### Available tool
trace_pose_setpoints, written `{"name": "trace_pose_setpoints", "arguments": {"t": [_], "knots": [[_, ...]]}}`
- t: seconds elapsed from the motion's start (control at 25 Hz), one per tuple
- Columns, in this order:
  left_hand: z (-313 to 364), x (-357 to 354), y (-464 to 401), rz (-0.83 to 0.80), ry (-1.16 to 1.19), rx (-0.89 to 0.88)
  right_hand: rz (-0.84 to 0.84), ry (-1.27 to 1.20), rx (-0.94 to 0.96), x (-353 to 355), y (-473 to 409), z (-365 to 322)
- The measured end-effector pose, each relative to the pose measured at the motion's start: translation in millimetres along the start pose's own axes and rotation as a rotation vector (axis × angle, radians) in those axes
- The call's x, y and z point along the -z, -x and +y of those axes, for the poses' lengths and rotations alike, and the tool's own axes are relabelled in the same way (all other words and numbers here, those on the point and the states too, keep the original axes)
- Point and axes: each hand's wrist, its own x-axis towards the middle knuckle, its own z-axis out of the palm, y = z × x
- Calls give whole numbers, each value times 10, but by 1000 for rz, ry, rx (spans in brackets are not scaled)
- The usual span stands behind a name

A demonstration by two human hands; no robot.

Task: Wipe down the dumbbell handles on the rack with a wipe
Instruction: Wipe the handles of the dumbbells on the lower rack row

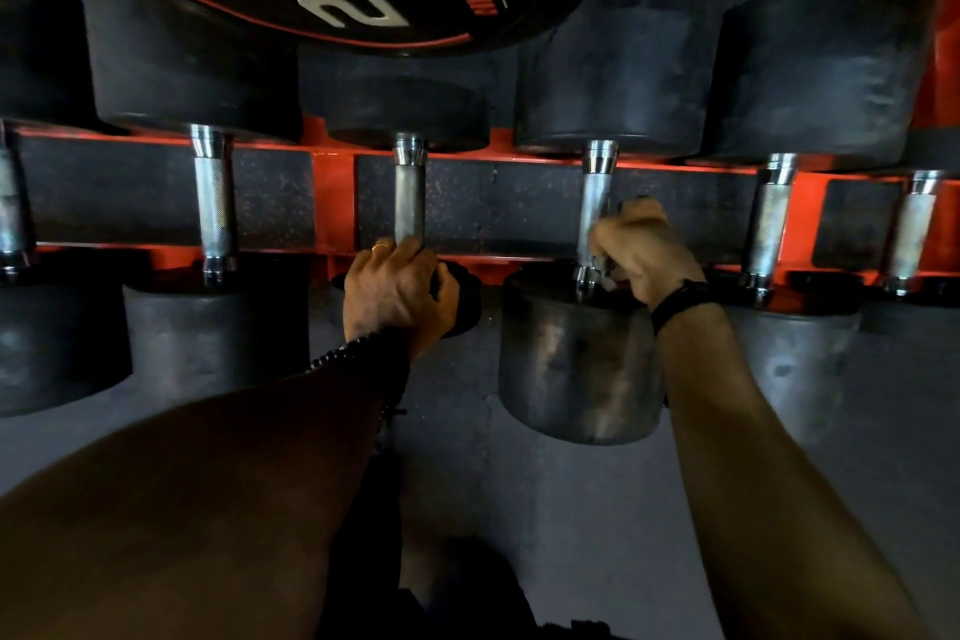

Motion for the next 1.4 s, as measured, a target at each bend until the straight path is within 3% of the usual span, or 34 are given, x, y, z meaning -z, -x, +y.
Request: {"name": "trace_pose_setpoints", "arguments": {"t": [0.08,0.16,0.2,0.28,0.36,0.4,0.52,0.56,0.64,0.68,0.84,1.0,1.08,1.28,1.4], "knots": [[-5,2,2,4,8,3,-66,-201,-101,-37,57,-54],[2,2,2,13,8,7,-289,-529,-202,-29,23,-32],[13,4,8,13,11,5,-372,-577,-206,-10,5,-8],[13,10,-5,20,12,-4,-368,-387,-175,-47,40,-36],[-1,4,-19,28,13,2,-252,-101,-100,-135,74,-54],[-3,1,-18,36,12,-1,-260,-99,-100,-146,12,-22],[23,15,21,35,25,-22,-498,-389,-126,25,-56,49],[17,19,12,38,21,-15,-496,-310,-75,31,-45,26],[-3,6,-6,33,23,-2,-295,9,38,-132,-47,53],[2,-2,1,43,31,-7,-160,46,56,-212,-50,70],[22,29,-1,36,26,-4,-151,-190,16,-79,-127,174],[-1,10,3,38,33,10,283,28,418,-17,250,253],[17,30,11,18,32,20,323,90,523,-52,386,276],[3,19,-3,27,45,3,482,17,544,8,-57,-84],[8,32,-3,30,46,12,423,80,558,-7,3,92]]}}
